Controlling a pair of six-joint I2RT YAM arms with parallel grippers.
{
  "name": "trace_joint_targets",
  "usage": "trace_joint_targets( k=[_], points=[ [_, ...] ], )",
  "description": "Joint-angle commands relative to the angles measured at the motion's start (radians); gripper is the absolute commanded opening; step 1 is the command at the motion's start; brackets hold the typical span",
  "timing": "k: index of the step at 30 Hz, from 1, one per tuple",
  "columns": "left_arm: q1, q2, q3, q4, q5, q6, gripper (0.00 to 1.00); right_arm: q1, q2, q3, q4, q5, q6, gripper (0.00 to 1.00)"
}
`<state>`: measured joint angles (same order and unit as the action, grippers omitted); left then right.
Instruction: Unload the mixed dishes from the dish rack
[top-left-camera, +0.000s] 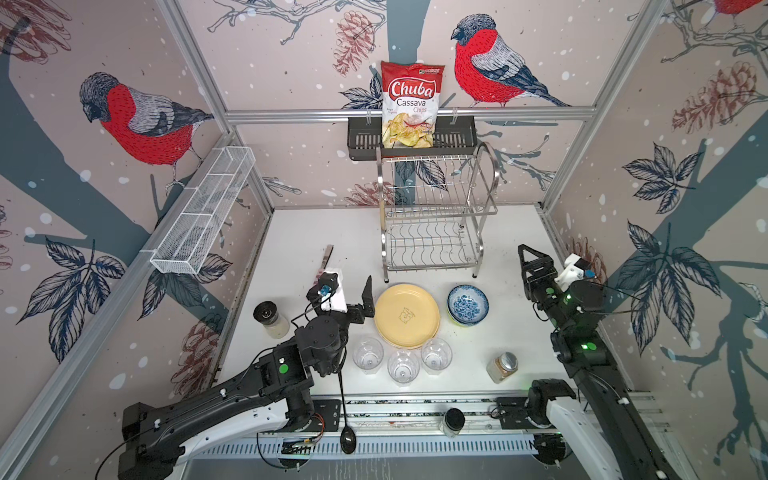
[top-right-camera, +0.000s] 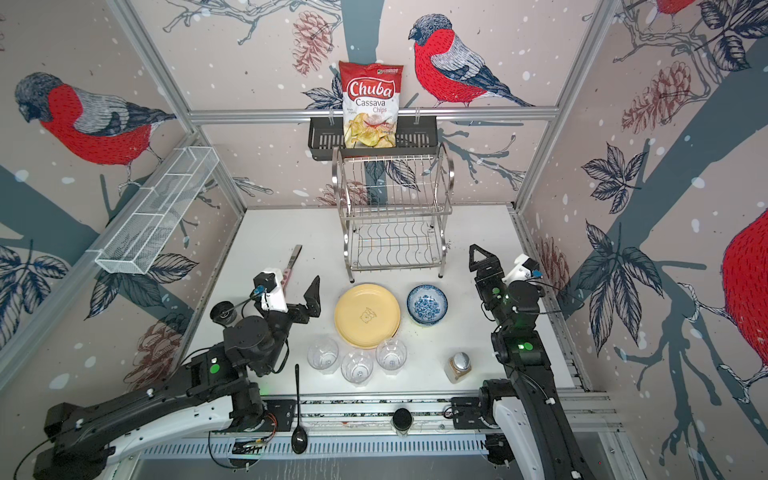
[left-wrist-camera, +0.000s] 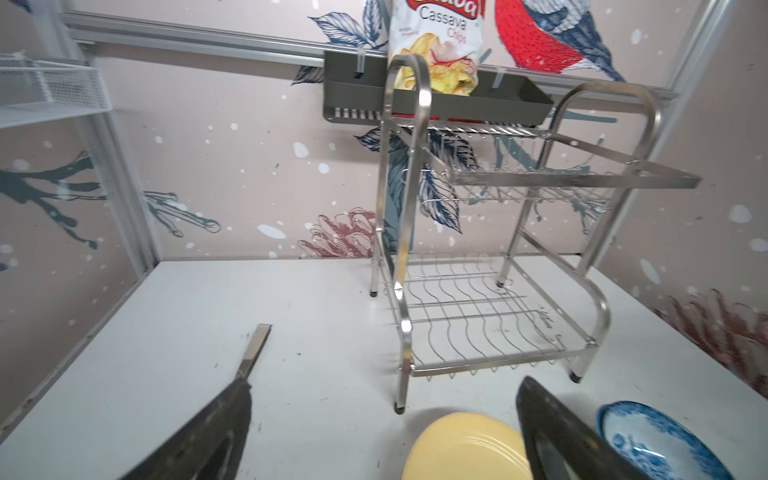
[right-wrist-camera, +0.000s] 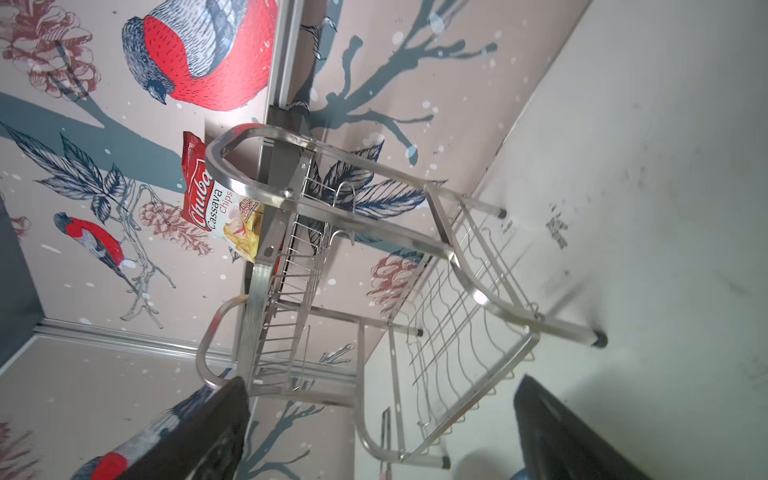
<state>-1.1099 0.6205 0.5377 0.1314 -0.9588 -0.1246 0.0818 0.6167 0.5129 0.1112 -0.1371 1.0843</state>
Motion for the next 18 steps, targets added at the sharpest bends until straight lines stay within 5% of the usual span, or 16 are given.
trace_joint_targets(
  k=[1,13,18],
  points=[
    [0.029,-0.003,-0.064,0.302,-0.051,0.141,0.98,-0.002,-0.008,0.031,-0.019,0.114,-0.237,0.99],
    [0.435,0.228,-0.209,0.461,0.066,0.111,0.98,-0.002,-0.035,-0.188,0.231,0.213,-0.658,1.0],
    [0.528,0.285,-0.341,0.763,0.086,0.202,0.98,-0.002,-0.016,-0.275,0.313,0.267,-0.729,0.99]
  ],
)
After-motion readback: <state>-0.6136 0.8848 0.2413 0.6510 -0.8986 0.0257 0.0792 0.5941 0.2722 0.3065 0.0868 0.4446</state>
